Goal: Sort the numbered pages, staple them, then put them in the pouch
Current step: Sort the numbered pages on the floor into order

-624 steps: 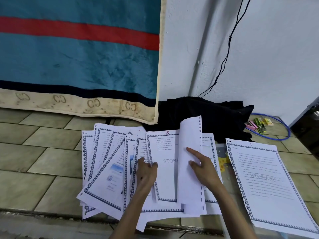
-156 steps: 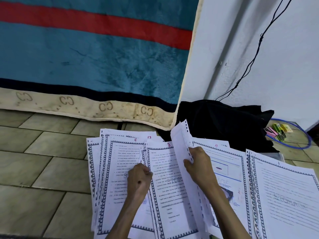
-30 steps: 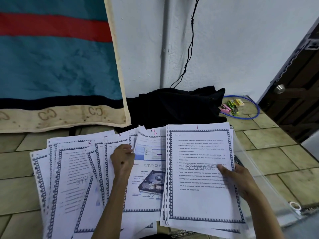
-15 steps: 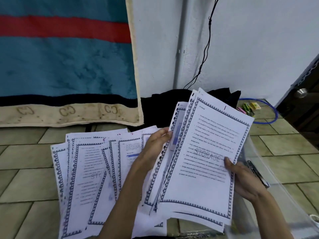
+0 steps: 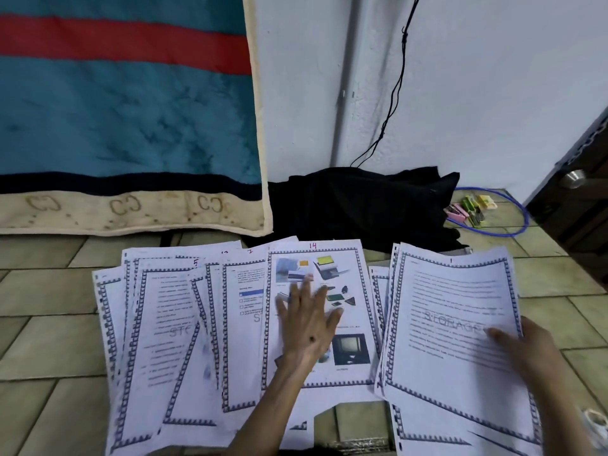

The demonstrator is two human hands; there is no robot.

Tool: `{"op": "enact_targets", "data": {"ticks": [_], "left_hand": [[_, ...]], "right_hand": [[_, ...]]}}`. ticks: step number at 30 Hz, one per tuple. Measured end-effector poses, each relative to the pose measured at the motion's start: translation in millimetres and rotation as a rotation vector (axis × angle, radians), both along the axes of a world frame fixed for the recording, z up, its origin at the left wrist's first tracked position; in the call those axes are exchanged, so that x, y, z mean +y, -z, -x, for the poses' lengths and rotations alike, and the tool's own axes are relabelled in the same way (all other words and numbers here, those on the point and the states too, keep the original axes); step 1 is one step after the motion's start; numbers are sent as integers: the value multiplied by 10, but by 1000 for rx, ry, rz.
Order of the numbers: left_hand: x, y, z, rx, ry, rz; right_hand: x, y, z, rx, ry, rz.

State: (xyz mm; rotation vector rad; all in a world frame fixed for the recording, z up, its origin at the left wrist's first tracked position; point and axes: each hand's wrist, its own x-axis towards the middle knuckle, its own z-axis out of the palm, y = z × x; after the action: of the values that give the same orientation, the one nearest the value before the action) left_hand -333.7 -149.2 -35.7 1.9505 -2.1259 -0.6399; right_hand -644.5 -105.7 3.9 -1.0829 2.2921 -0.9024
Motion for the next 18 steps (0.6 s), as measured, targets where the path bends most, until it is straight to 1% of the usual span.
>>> {"op": "enact_targets", "data": {"ticks": [1, 3, 5, 6, 7, 9, 13, 14, 15, 17, 18], "left_hand": [[8, 97, -44, -52, -10, 17], [32, 216, -127, -57, -31, 58], [50, 266, -217, -84, -37, 97], [51, 276, -271, -109, -45, 113], [52, 291, -336, -130, -56, 124], [65, 300, -469, -160, -72, 119], [105, 315, -647, -144, -101, 121], [105, 305, -660, -100, -102, 129], [94, 300, -682, -8, -123, 141], [71, 228, -776, 254, -251, 224], [74, 188, -866, 324, -347, 288]], "right_hand": [[0, -14, -66, 38, 32, -33], [-21, -22, -165, 145, 101, -45], [-60, -41, -306, 340, 132, 34], [-96, -54, -404, 415, 125, 82], [-138, -52, -505, 450, 83, 134], [-225, -34, -775, 433, -70, 215], [-268, 69, -1492, 337, -465, 238], [-240, 126, -1689, 326, -580, 234], [-214, 190, -1878, 336, -691, 231], [-181, 349, -2214, 412, -881, 240], [-156, 411, -2354, 431, -969, 201]]}}
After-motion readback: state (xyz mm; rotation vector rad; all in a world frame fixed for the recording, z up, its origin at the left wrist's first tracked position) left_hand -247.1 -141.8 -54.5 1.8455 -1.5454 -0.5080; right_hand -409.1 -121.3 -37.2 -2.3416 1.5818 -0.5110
